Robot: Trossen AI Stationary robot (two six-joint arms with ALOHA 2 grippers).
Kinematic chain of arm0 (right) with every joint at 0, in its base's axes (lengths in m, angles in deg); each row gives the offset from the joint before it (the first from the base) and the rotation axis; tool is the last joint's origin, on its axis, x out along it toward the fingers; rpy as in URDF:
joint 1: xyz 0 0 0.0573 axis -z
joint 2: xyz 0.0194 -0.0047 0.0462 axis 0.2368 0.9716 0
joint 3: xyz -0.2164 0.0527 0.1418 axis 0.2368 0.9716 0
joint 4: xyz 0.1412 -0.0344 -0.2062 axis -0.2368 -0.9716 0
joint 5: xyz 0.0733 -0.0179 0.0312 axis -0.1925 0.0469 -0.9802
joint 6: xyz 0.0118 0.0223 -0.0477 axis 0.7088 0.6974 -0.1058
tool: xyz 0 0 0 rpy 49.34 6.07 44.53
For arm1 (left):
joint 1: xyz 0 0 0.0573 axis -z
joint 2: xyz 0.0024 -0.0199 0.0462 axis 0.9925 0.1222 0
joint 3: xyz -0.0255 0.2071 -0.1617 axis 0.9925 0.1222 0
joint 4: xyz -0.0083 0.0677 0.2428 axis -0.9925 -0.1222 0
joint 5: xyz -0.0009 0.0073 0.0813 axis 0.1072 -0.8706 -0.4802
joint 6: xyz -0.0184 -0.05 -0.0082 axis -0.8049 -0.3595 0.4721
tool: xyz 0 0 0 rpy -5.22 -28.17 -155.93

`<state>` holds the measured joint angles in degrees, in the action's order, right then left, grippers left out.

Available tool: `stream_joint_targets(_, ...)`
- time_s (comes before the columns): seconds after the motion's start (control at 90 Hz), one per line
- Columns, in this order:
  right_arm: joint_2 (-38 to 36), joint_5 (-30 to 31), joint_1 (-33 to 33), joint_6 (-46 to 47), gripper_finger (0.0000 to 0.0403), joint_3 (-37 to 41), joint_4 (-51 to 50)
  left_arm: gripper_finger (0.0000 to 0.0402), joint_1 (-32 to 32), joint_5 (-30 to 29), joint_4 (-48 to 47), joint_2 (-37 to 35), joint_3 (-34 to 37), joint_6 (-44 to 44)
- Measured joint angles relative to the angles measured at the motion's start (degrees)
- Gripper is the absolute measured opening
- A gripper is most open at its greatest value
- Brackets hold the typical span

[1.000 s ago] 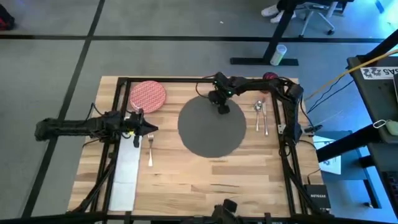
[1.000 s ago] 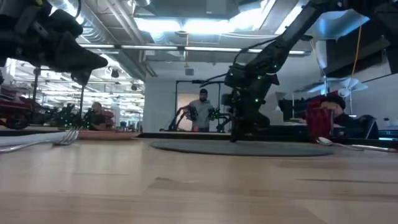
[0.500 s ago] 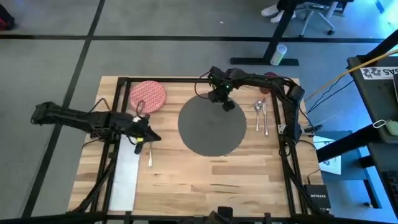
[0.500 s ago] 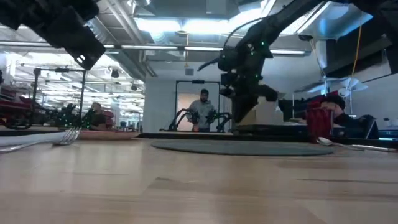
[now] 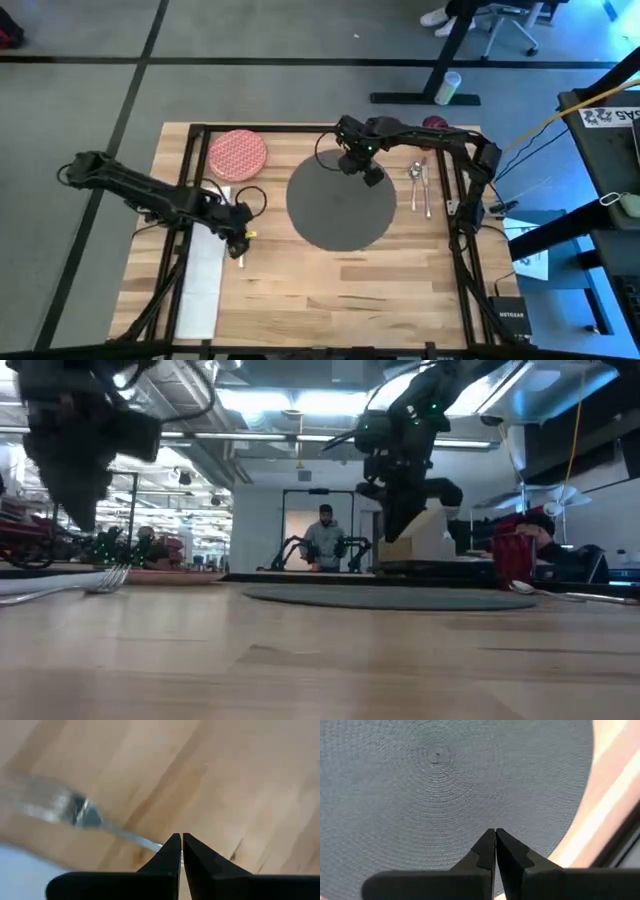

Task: Set table place
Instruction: Move the silver fork to the left side of the gray placemat

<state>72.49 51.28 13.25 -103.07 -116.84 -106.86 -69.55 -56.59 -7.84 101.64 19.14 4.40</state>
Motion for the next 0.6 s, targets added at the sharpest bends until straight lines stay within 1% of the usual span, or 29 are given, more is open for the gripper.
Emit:
stream_joint_targets(0.133, -1.1, 0.9, 0.1, 0.2, 0.0000, 0.0, 0.1, 0.0000, 0.0, 1.4, 0.1, 2.8, 0.0, -17.5)
stream_joint_targets(0.222, -1.3, 0.9, 0.1, 0.2, 0.0000, 0.0, 0.1, 0.0000, 0.0, 2.0, 0.1, 4.1, 0.0, -24.5)
stream_joint_targets(0.289, -1.3, 0.9, 0.1, 0.2, 0.0000, 0.0, 0.2, 0.0000, 0.0, 2.0, 0.1, 5.0, 0.0, -27.6)
stream_joint_targets(0.4, -1.3, 0.9, 0.1, 0.2, 0.0000, 0.0, 0.2, 0.0000, -0.1, 2.0, -0.8, 6.3, 0.0, -30.3)
stream_joint_targets(0.6, -1.3, 0.9, 0.1, 0.0, 0.0000, 0.0, 0.3, 0.0000, -0.2, 2.0, -2.4, 8.4, 0.0, -31.8)
